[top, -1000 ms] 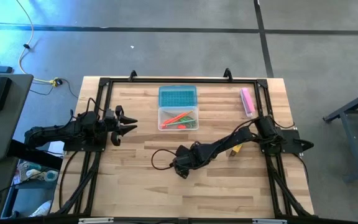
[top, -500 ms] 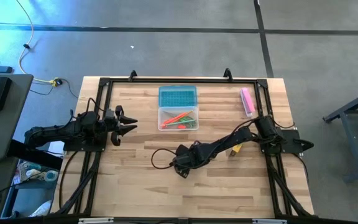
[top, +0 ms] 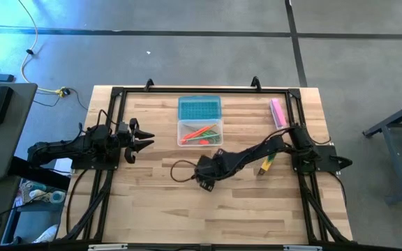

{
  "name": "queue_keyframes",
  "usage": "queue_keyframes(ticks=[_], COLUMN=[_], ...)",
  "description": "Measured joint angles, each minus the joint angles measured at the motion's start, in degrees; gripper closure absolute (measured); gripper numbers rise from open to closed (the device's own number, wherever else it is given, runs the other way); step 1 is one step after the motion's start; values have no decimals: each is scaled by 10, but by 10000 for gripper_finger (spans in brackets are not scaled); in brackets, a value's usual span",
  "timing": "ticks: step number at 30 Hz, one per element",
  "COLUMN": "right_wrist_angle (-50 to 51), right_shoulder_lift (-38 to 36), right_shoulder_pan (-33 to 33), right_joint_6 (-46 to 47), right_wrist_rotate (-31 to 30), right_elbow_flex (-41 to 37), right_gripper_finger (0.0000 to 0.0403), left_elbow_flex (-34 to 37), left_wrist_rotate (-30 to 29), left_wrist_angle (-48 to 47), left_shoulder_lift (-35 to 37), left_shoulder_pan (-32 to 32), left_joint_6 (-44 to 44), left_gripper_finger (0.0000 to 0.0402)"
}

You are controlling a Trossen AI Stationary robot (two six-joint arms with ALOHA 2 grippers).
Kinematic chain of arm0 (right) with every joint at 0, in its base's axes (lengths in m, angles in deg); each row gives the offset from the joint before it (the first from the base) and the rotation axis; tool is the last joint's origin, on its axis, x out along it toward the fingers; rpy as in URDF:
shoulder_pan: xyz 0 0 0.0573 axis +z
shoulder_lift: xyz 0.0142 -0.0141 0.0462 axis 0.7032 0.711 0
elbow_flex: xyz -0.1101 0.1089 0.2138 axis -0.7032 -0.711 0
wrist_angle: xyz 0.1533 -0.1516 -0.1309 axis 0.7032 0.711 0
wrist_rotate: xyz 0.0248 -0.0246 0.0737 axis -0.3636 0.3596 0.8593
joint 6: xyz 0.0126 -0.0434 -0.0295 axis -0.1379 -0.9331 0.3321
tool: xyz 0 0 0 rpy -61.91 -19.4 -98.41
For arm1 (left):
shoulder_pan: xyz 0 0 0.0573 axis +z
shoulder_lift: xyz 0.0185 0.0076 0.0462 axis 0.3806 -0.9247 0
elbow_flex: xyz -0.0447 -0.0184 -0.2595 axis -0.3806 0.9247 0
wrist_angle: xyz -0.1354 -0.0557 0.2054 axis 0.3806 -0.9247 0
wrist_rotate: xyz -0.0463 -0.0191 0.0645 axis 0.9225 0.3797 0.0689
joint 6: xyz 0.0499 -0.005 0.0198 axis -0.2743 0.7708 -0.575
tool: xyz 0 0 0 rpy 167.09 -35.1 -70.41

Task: Pack school essentials
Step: Put the blue sticky note pad into the blue supply box

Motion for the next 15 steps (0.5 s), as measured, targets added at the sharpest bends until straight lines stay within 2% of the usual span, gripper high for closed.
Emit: queue_keyframes(ticks=[8, 15], right_wrist_angle=[52, 53], right_shoulder_lift=[-5, -6], right_shoulder_pan=[-22, -71], right_joint_6=[-91, -227], right_wrist_rotate=[-9, -12], right_elbow_flex=[71, 107], right_gripper_finger=[94, 94], left_elbow_flex=[0, 0], left_wrist_rotate=[-2, -2], left_wrist_angle=[0, 0], left_shoulder_lift=[0, 0], left_shoulder_pan=[0, 0], left_joint_6=[0, 0], left_gripper_finger=[284, 284])
